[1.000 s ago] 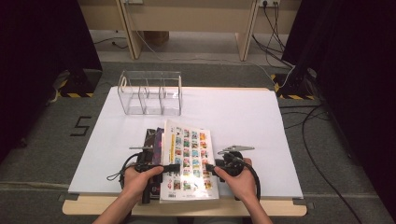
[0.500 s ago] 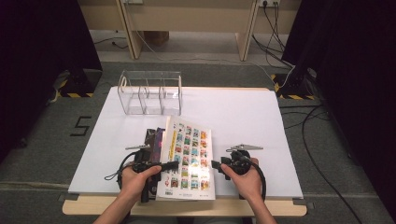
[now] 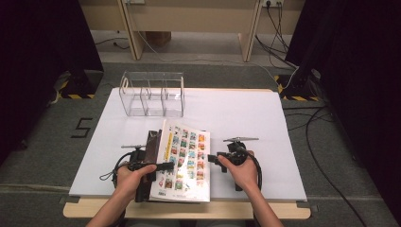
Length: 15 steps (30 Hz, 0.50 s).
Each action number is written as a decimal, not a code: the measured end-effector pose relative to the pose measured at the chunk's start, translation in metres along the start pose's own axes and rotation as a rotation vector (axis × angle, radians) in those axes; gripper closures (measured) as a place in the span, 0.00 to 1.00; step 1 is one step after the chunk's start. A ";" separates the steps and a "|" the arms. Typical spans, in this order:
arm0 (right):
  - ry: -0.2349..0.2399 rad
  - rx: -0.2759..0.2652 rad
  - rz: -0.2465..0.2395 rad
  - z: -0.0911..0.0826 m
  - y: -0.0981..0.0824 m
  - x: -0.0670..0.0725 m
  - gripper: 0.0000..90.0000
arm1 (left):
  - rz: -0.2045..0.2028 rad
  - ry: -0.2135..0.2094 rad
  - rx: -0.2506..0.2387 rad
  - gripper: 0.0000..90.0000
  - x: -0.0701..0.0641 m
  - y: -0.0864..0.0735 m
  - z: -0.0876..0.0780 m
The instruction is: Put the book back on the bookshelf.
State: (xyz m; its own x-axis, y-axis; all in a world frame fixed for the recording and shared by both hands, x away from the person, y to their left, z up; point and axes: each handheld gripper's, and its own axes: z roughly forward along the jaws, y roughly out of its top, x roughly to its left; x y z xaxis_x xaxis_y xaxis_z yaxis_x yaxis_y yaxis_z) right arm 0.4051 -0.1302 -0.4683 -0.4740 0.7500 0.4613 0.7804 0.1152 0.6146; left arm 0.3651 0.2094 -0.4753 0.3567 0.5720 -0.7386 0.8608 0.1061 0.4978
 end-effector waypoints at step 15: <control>0.091 0.073 0.107 0.033 0.022 -0.008 0.48 | -0.006 0.068 0.057 0.84 0.004 0.008 0.001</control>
State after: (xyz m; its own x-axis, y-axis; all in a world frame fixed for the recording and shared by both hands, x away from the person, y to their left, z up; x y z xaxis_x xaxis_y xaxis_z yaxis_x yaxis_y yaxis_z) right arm 0.4399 -0.1120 -0.4796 -0.4187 0.6989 0.5799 0.8544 0.0868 0.5123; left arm 0.3738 0.2116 -0.4749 0.3272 0.6258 -0.7081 0.8829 0.0646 0.4650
